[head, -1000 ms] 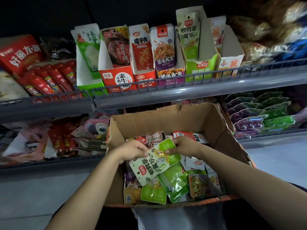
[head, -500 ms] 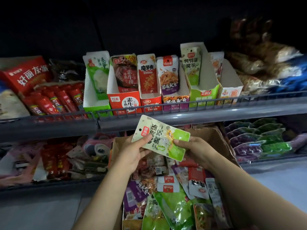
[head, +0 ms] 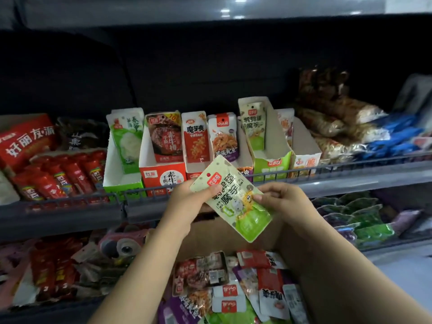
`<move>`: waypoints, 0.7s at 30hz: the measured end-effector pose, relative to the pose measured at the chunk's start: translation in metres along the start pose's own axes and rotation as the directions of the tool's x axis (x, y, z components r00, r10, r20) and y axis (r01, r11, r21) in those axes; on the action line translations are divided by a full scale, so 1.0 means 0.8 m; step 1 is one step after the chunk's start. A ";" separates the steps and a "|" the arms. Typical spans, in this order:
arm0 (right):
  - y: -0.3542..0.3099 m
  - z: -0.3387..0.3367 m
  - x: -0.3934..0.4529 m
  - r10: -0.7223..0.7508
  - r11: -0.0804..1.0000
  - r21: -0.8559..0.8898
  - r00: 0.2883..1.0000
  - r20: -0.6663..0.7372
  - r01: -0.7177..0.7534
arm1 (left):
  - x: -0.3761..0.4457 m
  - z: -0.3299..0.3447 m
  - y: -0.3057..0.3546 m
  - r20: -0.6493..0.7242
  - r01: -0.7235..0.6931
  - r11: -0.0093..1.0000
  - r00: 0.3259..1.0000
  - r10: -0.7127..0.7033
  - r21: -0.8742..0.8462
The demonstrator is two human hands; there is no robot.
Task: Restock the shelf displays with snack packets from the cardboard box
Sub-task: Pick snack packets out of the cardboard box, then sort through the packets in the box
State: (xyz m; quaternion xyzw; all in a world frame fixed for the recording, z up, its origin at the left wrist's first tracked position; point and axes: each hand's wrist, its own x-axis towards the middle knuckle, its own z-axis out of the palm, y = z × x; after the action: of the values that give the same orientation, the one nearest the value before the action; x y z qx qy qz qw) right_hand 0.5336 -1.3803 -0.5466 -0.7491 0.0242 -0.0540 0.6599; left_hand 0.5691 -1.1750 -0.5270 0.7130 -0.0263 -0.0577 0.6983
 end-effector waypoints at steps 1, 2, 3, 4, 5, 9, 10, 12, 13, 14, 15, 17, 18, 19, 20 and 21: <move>-0.003 -0.006 0.004 -0.025 0.999 0.027 0.999 -0.046 0.027 | 0.010 0.007 0.014 0.026 -0.024 0.997 0.999 0.022 0.068; -0.006 -0.013 0.007 -0.047 0.997 0.052 0.995 -0.084 0.051 | 0.019 0.014 0.028 0.047 -0.050 0.990 0.998 0.044 0.130; -0.008 -0.020 0.011 -0.069 0.995 0.067 0.990 -0.120 0.077 | 0.030 0.022 0.043 0.064 -0.074 0.982 0.996 0.063 0.176; -0.010 -0.026 0.014 -0.105 0.993 0.046 0.982 -0.155 0.113 | 0.040 0.030 0.058 0.079 -0.092 0.973 0.994 0.076 0.211; -0.012 -0.034 0.018 -0.158 0.988 -0.034 0.969 -0.193 0.154 | 0.051 0.039 0.072 0.095 -0.110 0.966 0.991 0.089 0.235; -0.004 -0.058 0.039 -0.383 0.817 -0.541 0.889 -0.251 0.199 | 0.091 0.079 0.121 0.100 -0.175 0.945 0.983 0.153 0.275; 0.002 -0.062 0.044 -0.424 0.745 -0.640 0.875 -0.235 0.189 | 0.100 0.088 0.129 0.083 -0.199 0.935 0.980 0.183 0.293; 0.014 -0.068 0.052 -0.428 0.646 -0.748 0.883 -0.193 0.150 | 0.120 0.105 0.144 0.049 -0.256 0.904 0.966 0.255 0.343; 0.017 -0.069 0.055 -0.399 0.623 -0.771 0.902 -0.168 0.132 | 0.129 0.112 0.149 0.034 -0.275 0.888 0.959 0.283 0.369; 0.020 -0.071 0.057 -0.361 0.601 -0.790 0.923 -0.133 0.121 | 0.140 0.118 0.154 0.020 -0.283 0.880 0.954 0.299 0.381; 0.022 -0.072 0.060 -0.332 0.570 -0.813 0.938 -0.096 0.119 | 0.150 0.123 0.158 0.010 -0.282 0.880 0.953 0.301 0.382; 0.025 -0.075 0.066 -0.314 0.490 -0.864 0.948 -0.047 0.119 | 0.169 0.133 0.164 0.007 -0.275 0.875 0.955 0.297 0.398; 0.026 -0.075 0.069 -0.321 0.462 -0.878 0.946 -0.035 0.124 | 0.177 0.139 0.166 0.005 -0.268 0.866 0.956 0.293 0.421; 0.026 -0.076 0.072 -0.340 0.455 -0.880 0.940 -0.030 0.137 | 0.185 0.144 0.166 0.002 -0.258 0.859 0.958 0.287 0.443; 0.028 -0.077 0.075 -0.368 0.461 -0.874 0.929 -0.029 0.155 | 0.192 0.148 0.166 -0.003 -0.244 0.854 0.961 0.276 0.461; 0.031 -0.078 0.077 -0.405 0.468 -0.865 0.914 -0.029 0.180 | 0.199 0.151 0.164 -0.003 -0.233 0.848 0.964 0.267 0.476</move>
State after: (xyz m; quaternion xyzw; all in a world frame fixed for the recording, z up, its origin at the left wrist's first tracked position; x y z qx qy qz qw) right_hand 0.5887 -1.4513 -0.5607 -0.9545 -0.0060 -0.2346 0.1841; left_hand 0.7181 -1.3167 -0.4055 0.8531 -0.1079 0.0663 0.5061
